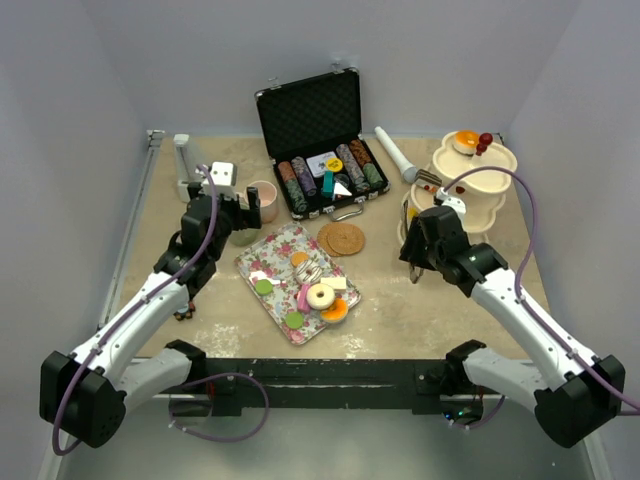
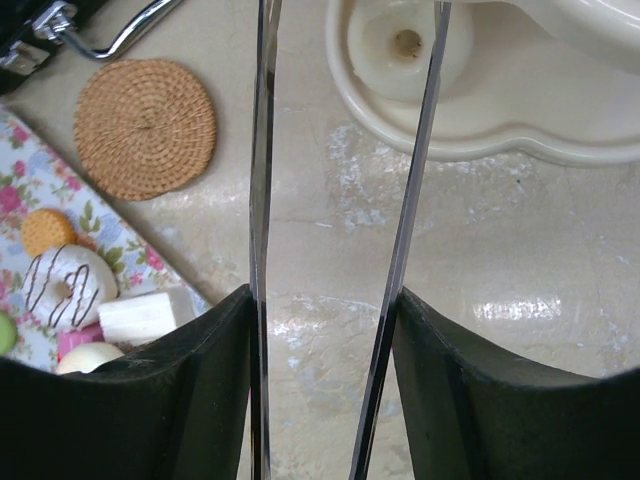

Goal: Serve the afternoon tea

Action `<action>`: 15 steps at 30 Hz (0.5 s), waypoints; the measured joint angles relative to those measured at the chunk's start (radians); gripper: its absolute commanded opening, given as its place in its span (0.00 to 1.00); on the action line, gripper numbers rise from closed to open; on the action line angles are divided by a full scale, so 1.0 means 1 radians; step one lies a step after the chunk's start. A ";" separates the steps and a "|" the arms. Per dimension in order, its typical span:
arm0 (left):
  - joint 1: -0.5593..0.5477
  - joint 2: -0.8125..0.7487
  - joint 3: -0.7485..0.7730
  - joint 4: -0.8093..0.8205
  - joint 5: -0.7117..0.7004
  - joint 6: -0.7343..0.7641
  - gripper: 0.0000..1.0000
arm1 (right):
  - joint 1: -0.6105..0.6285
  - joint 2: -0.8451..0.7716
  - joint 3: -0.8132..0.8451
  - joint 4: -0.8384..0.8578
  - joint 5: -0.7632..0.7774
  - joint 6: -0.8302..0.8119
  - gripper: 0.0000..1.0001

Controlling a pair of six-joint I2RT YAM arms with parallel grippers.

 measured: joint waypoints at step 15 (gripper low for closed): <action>0.000 -0.024 0.000 -0.002 0.013 0.000 1.00 | 0.116 -0.066 -0.008 0.075 -0.249 -0.121 0.57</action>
